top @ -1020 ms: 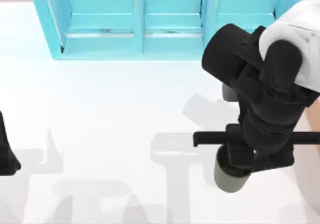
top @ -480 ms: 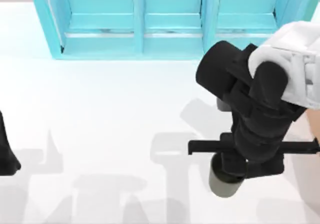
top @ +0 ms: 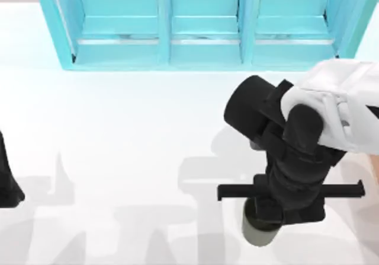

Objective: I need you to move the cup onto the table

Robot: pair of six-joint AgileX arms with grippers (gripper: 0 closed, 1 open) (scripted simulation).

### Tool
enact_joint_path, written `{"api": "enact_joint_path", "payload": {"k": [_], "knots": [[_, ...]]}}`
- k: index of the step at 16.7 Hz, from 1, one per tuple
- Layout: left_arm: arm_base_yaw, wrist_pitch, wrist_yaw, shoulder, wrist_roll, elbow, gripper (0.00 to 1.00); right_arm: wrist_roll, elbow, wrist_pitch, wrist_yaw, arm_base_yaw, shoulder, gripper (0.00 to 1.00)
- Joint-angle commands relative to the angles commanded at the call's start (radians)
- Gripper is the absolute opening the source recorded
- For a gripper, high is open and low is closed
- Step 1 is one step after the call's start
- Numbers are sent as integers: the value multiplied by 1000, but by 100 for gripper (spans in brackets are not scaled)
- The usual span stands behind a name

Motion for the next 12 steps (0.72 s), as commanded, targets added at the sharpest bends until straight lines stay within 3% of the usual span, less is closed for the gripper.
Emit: {"api": "enact_joint_path", "payload": {"k": [12], "knots": [[0, 0, 0, 0, 0, 0, 100, 0, 0, 0, 0, 0, 0, 90]]}}
